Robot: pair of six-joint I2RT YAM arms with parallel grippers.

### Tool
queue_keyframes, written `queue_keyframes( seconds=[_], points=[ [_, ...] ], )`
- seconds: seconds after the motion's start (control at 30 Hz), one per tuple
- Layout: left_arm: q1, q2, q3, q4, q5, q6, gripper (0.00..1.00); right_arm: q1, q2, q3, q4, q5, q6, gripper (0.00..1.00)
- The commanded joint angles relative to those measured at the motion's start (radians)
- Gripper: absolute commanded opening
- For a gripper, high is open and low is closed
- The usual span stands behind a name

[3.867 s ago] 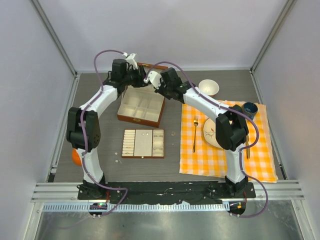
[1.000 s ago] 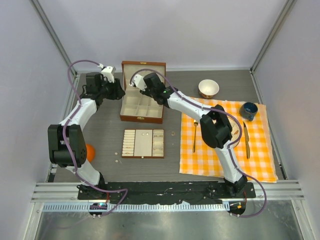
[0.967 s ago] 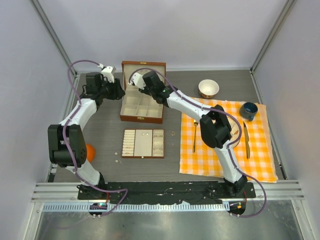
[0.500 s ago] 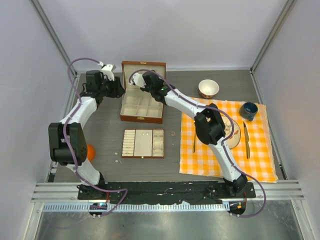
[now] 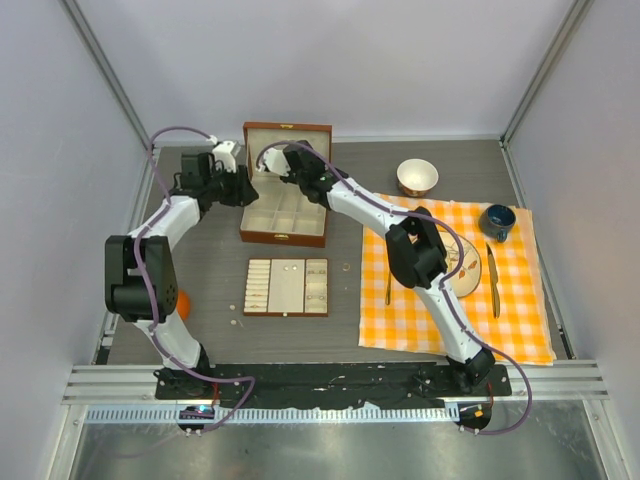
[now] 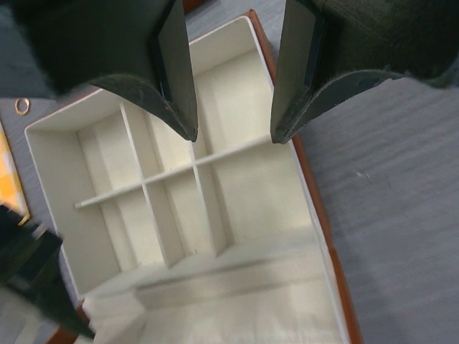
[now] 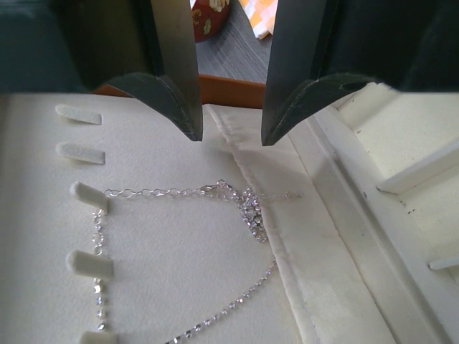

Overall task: Organize the mixed jewelry
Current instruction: Place the jewelry in the jewelry box.

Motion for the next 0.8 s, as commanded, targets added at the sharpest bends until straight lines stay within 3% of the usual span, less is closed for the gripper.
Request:
queue_keyframes(
  seconds=[0.0, 0.77],
  points=[
    [-0.026, -0.052, -0.063, 0.031, 0.014, 0.026, 0.49, 0.002, 0.012, 0.056, 0.046, 0.025, -0.025, 0.44],
    [-0.086, -0.073, -0.197, 0.051, -0.024, 0.074, 0.48, -0.016, 0.078, 0.094, 0.05, 0.023, -0.048, 0.43]
  ],
)
